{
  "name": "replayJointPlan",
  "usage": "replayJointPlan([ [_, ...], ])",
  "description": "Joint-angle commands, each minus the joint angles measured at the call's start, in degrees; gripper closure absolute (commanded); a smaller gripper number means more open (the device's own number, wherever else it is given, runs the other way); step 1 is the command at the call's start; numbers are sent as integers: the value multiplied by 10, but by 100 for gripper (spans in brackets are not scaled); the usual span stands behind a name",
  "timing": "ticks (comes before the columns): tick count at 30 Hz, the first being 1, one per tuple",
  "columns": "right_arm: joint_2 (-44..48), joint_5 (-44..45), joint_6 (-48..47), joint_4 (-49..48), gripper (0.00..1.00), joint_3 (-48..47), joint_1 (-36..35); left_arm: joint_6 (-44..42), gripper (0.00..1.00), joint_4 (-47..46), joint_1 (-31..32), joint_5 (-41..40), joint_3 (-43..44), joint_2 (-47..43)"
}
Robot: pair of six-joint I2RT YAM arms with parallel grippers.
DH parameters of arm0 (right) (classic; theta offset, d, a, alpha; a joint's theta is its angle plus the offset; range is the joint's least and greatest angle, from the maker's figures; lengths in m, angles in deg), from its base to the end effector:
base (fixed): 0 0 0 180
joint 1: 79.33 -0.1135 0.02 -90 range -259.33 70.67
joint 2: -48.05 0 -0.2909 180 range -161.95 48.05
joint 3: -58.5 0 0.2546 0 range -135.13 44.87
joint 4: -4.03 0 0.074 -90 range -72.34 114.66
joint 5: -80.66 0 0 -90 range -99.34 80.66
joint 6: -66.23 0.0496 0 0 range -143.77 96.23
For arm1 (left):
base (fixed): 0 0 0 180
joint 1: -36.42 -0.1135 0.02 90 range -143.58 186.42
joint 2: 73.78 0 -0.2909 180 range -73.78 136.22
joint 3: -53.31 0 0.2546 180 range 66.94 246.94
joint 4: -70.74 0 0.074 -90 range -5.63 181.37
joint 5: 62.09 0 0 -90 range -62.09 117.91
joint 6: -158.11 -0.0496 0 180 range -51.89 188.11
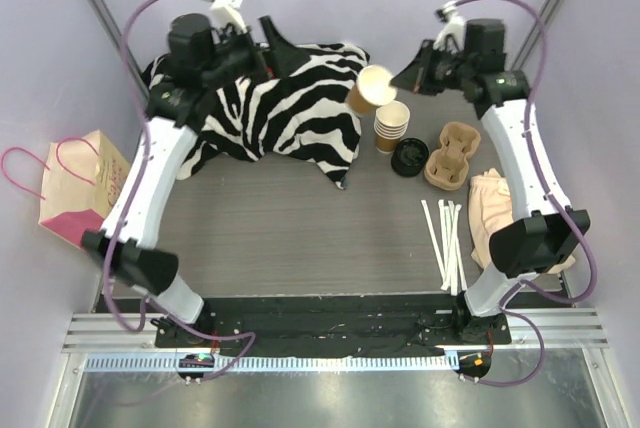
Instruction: Pack the takeout coffee
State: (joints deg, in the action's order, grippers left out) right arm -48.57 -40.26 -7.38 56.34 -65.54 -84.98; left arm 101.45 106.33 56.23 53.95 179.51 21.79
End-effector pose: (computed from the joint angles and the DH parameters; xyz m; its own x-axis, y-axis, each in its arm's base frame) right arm 0.3809 0.0633 0.4707 -0.5565 0.1882 -0.8092 -0.4078 0.7867 0.4634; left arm 0.3552 -0.1511 0.5225 -0.4615 -0.3586 -0.8114 0.5534 0.5985 -0.5793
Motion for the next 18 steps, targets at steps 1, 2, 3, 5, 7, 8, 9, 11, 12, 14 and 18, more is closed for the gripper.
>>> replayJointPlan([
  [1, 37, -7, -33, 4, 99, 61, -97, -142, 0, 153, -24, 24, -71, -129],
  [2, 40, -1, -41, 7, 99, 69, -132, -157, 0, 172, -29, 27, -100, -148],
  [3, 42, 7, -47, 10, 99, 76, -148, -170, 0, 204, -38, 23, -116, -166],
  [5, 41, 26, -63, 13, 99, 96, -181, -202, 0, 227, -43, -16, -164, -225],
  [7, 35, 42, -76, 17, 99, 114, -225, -224, 0, 271, -47, -38, -186, -256],
  [8, 33, 46, -81, 18, 99, 121, -238, -237, 0, 282, -57, -22, -211, -281],
  [9, 30, 52, -88, 18, 99, 134, -267, -248, 0, 297, -64, -14, -225, -294],
  [11, 21, 73, -109, 20, 99, 148, -291, -270, 0, 310, -70, -14, -260, -320],
  [12, 18, 77, -116, 21, 99, 160, -313, -274, 0, 330, -71, -7, -268, -322],
  [14, 4, 84, -136, 23, 99, 168, -329, -300, 0, 360, -77, 22, -286, -319],
  [18, -21, 103, -156, 17, 99, 182, -354, -325, 0, 411, -82, 60, -311, -297],
])
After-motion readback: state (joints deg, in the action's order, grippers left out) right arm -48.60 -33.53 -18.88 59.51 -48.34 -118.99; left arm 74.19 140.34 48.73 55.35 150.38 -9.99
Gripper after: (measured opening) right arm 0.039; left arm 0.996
